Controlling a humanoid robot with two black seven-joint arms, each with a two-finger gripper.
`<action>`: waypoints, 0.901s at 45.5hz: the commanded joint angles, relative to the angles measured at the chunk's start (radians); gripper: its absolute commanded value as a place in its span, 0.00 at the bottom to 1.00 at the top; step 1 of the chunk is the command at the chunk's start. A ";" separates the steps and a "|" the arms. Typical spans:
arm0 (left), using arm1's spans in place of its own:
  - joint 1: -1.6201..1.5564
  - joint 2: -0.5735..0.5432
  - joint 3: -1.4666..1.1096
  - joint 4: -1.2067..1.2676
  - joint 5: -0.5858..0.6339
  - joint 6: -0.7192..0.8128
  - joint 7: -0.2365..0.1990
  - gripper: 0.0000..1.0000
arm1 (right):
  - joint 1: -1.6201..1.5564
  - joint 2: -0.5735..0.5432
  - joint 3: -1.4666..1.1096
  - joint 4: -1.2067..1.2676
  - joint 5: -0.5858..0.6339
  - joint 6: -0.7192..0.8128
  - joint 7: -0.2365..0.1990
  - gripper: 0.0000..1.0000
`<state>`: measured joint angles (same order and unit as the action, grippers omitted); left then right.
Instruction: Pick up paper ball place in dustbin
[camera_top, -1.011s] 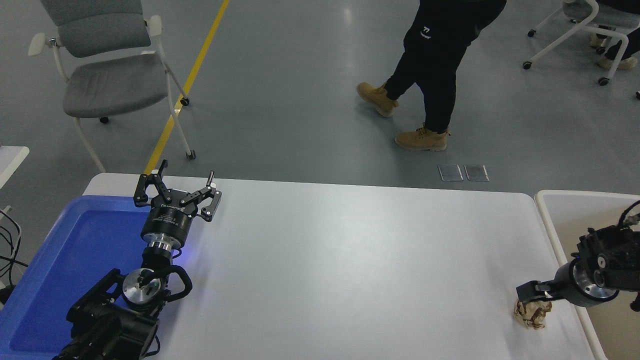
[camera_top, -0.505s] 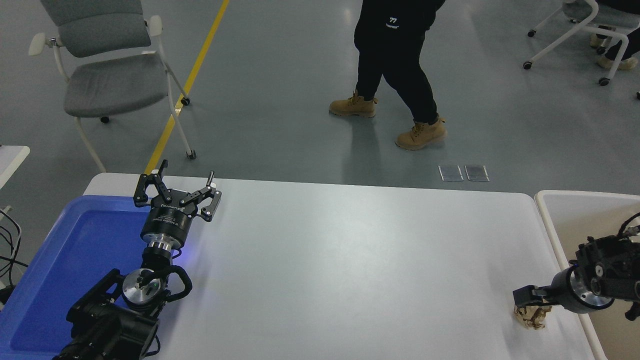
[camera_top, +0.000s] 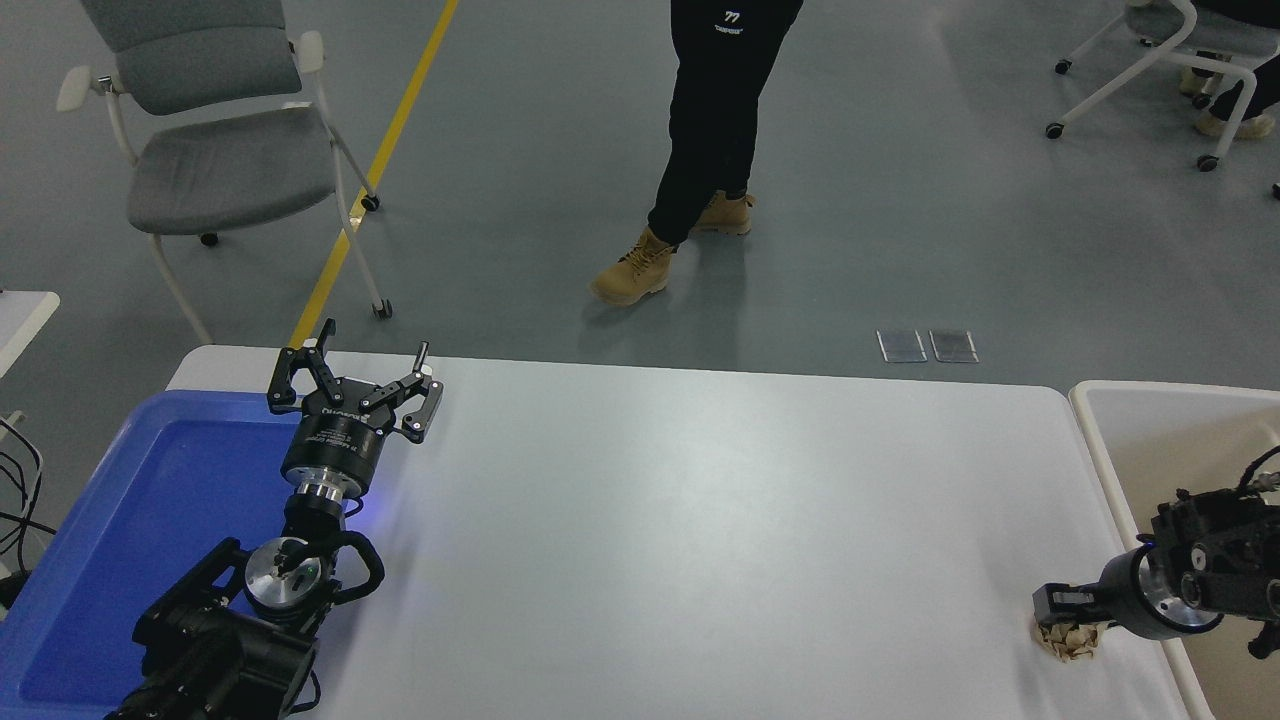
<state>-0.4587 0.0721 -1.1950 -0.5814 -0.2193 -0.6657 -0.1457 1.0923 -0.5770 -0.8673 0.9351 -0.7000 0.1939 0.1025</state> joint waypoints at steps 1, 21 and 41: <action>0.000 0.000 0.000 0.000 0.000 0.000 0.000 0.99 | -0.003 -0.003 0.007 0.001 0.001 -0.004 0.008 0.05; 0.000 0.000 0.002 0.000 0.000 0.000 0.000 0.99 | 0.161 -0.159 0.017 0.089 -0.009 0.070 0.037 0.04; 0.000 0.000 0.002 0.000 0.000 0.000 0.000 0.99 | 0.675 -0.480 0.004 0.369 -0.202 0.430 0.022 0.05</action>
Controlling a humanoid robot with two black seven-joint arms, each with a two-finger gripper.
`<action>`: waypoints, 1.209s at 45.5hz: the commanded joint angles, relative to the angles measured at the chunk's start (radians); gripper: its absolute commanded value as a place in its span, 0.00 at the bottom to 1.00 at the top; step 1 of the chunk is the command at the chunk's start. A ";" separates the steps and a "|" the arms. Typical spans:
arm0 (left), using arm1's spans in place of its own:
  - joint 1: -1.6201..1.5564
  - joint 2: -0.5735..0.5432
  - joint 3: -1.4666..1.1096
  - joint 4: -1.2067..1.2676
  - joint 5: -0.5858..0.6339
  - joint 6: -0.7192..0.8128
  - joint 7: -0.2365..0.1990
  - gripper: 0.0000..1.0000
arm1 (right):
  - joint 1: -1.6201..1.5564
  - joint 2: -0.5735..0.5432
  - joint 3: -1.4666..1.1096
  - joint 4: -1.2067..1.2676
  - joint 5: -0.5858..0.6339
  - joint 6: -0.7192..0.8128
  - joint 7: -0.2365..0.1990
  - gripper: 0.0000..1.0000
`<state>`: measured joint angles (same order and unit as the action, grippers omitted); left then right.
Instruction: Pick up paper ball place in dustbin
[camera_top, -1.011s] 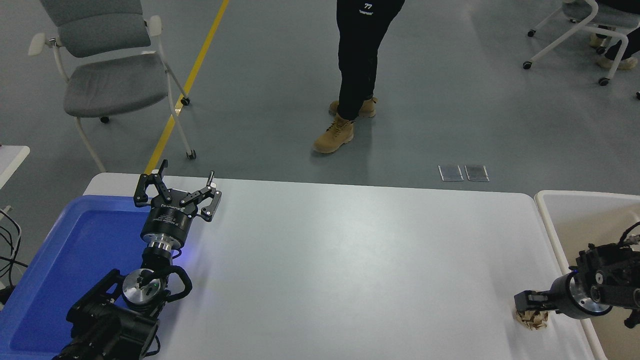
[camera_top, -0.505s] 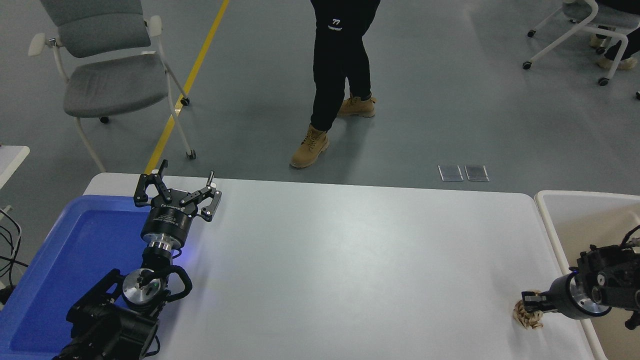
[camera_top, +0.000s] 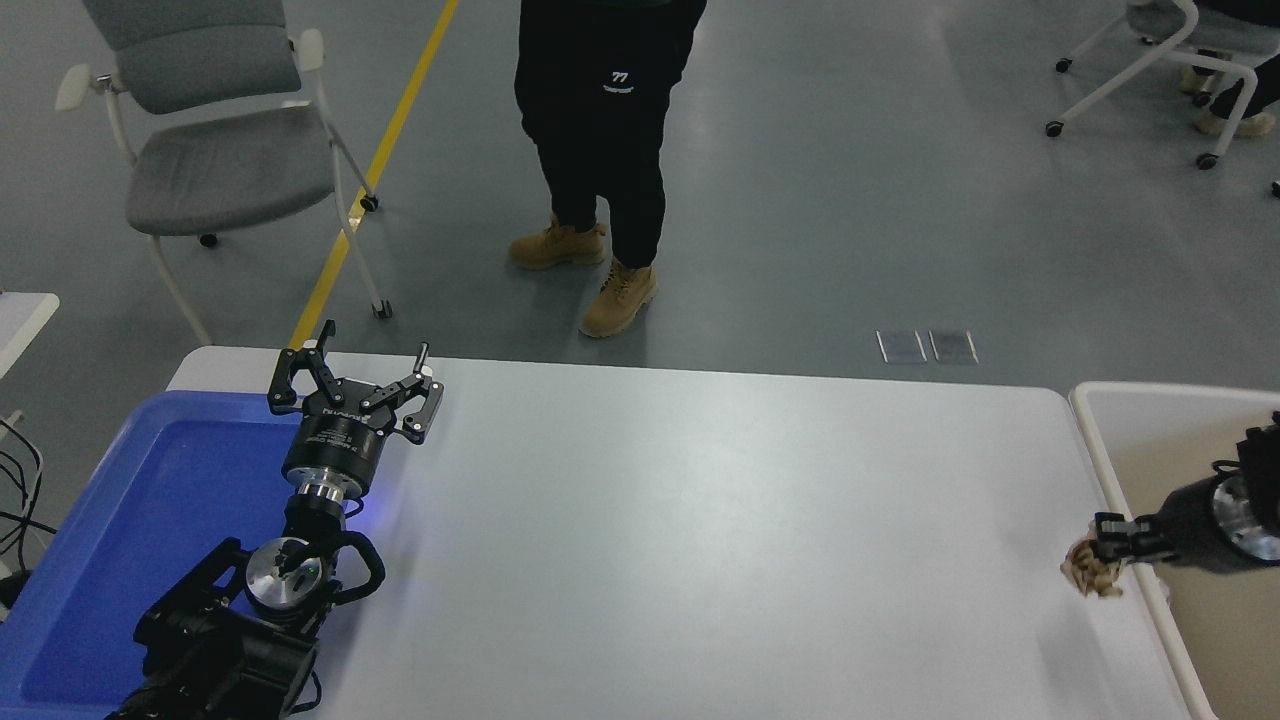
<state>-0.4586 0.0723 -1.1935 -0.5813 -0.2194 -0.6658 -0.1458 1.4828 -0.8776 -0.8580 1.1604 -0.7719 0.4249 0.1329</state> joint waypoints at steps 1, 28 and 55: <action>0.000 0.000 0.000 0.000 0.000 -0.001 0.000 0.99 | 0.316 -0.194 -0.006 0.153 -0.147 0.227 -0.009 0.05; 0.000 0.000 0.000 0.000 0.000 0.000 0.000 0.99 | 0.662 -0.314 -0.004 0.171 -0.293 0.361 -0.038 0.07; 0.000 0.000 0.000 0.000 -0.001 0.000 0.000 0.99 | 0.085 -0.101 0.118 -0.474 0.267 -0.098 -0.064 0.06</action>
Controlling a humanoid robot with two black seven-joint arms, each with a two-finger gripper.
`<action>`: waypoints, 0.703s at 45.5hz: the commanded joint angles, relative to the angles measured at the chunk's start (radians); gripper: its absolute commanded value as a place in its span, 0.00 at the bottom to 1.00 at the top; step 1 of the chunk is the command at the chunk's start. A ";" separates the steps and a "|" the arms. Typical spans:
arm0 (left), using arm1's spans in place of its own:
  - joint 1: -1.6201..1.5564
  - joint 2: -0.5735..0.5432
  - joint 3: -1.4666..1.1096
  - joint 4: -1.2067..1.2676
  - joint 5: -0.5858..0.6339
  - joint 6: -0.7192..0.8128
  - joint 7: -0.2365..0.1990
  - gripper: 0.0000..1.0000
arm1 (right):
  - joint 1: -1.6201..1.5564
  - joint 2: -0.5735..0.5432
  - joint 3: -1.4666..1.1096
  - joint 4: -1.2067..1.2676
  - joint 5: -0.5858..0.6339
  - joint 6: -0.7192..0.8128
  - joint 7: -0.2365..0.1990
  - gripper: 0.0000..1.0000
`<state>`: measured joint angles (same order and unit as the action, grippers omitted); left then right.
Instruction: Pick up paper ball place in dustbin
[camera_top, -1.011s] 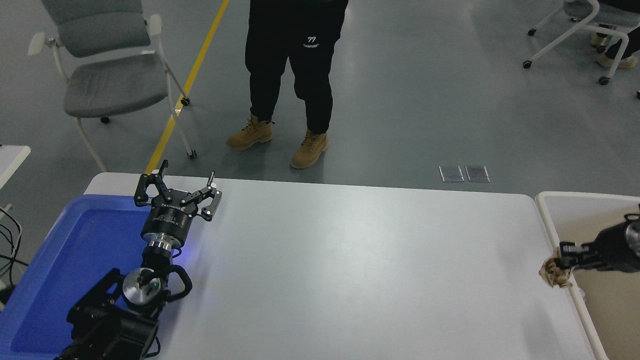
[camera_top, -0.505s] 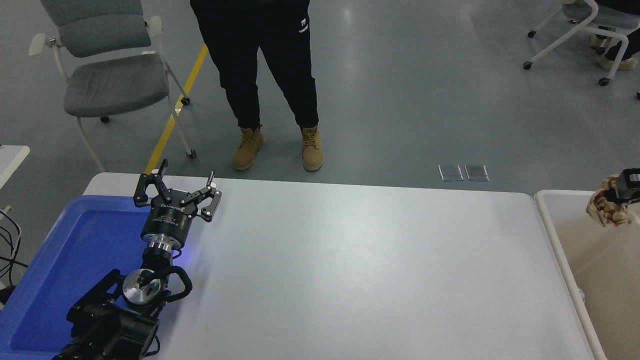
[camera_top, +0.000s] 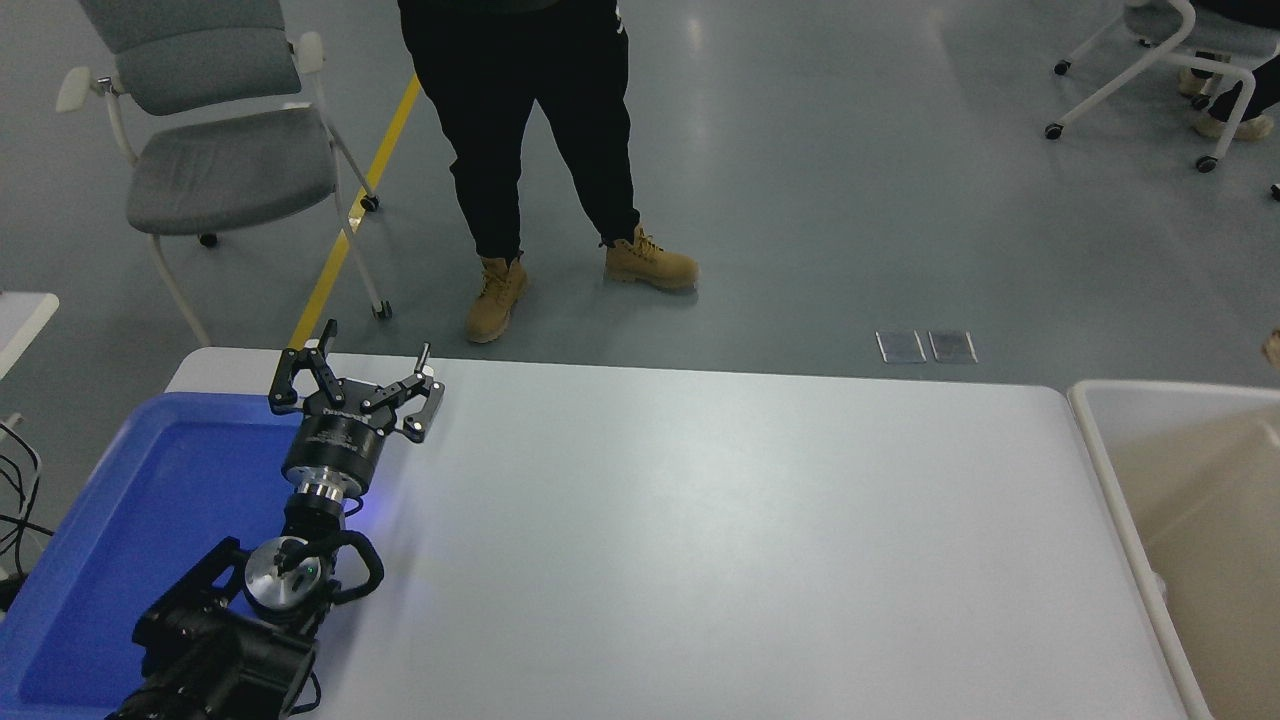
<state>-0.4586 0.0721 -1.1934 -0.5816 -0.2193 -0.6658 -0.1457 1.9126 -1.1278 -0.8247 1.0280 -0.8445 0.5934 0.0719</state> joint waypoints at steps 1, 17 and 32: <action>0.000 0.000 0.000 0.000 0.000 0.000 0.000 0.99 | -0.395 0.172 0.110 -0.388 0.379 -0.291 -0.003 0.06; 0.000 0.000 0.000 0.000 -0.002 0.000 0.000 0.99 | -1.017 0.617 0.677 -1.198 0.688 -0.431 -0.007 0.07; 0.000 0.000 0.000 0.000 -0.002 0.000 0.000 0.99 | -1.202 0.718 1.150 -1.198 0.700 -0.612 -0.027 0.06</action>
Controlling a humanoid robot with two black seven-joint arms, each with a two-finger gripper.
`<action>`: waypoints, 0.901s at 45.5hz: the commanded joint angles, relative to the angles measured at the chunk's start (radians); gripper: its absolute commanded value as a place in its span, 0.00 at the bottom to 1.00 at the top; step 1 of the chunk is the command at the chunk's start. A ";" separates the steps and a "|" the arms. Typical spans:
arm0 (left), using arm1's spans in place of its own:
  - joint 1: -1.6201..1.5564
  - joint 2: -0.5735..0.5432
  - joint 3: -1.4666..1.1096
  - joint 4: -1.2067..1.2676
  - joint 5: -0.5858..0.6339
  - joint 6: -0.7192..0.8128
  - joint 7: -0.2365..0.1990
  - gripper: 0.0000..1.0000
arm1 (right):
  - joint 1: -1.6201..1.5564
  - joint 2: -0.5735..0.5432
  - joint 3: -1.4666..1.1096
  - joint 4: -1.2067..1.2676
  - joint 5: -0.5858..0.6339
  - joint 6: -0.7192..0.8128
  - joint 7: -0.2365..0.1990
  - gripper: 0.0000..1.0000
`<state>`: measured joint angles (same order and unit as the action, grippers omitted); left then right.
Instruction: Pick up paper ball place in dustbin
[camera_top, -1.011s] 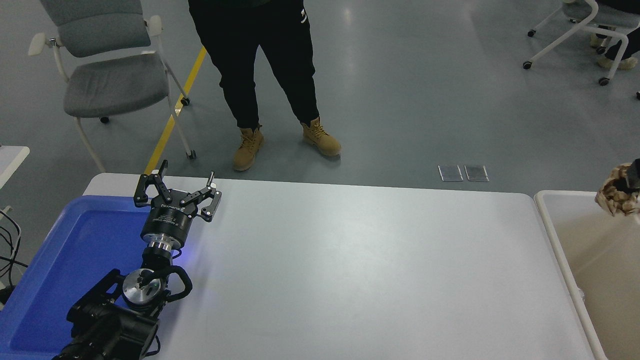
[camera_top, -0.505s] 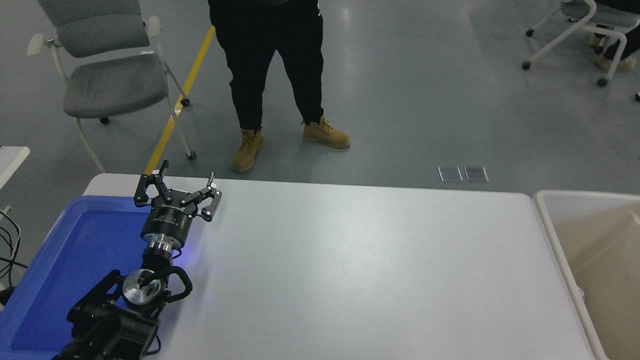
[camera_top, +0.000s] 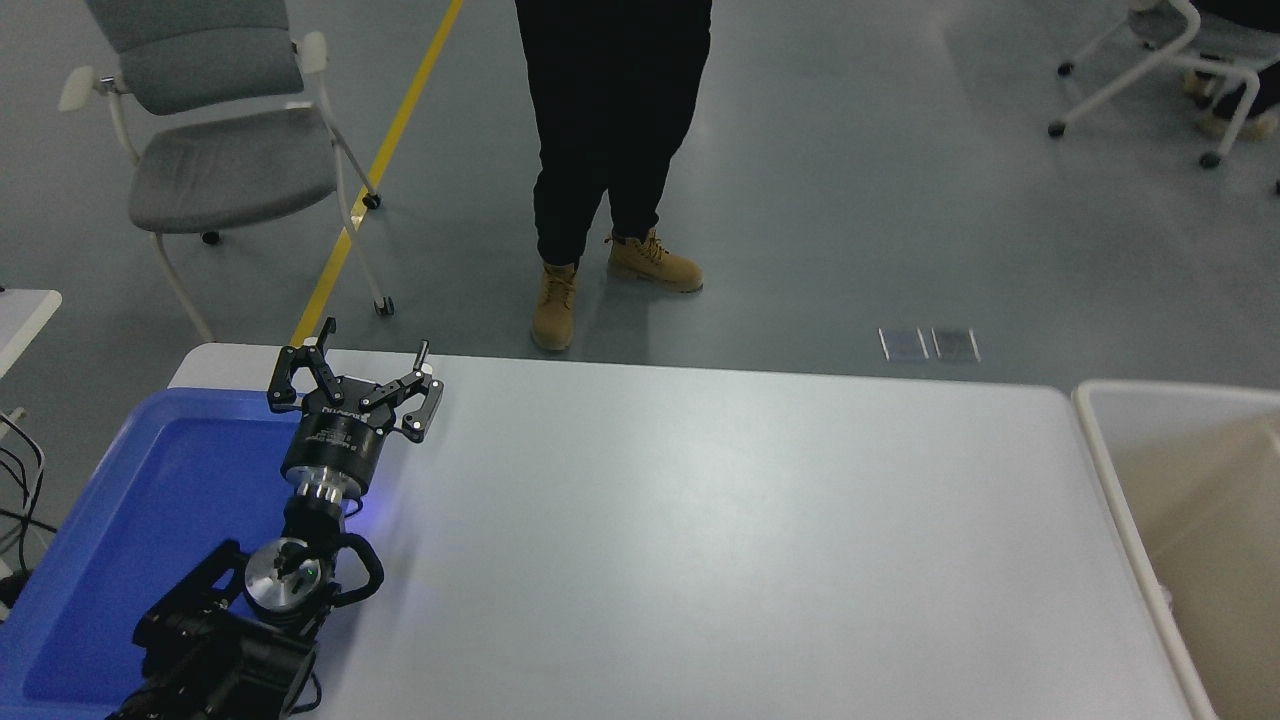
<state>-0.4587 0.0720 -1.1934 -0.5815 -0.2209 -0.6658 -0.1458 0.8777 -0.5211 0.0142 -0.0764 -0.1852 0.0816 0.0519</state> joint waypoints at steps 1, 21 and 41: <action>0.000 0.000 0.000 0.000 0.000 0.000 0.000 0.99 | -0.174 0.116 0.328 -0.094 0.041 -0.103 -0.007 0.06; 0.000 0.000 0.000 0.000 0.000 0.000 0.000 0.99 | -0.272 0.176 0.398 -0.072 0.041 -0.183 -0.015 0.07; 0.000 0.000 0.000 0.000 0.000 0.000 0.000 0.99 | -0.301 0.181 0.395 -0.065 0.085 -0.183 -0.014 0.31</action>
<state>-0.4587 0.0721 -1.1934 -0.5813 -0.2209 -0.6657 -0.1457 0.5939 -0.3465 0.4031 -0.1440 -0.1108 -0.0953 0.0383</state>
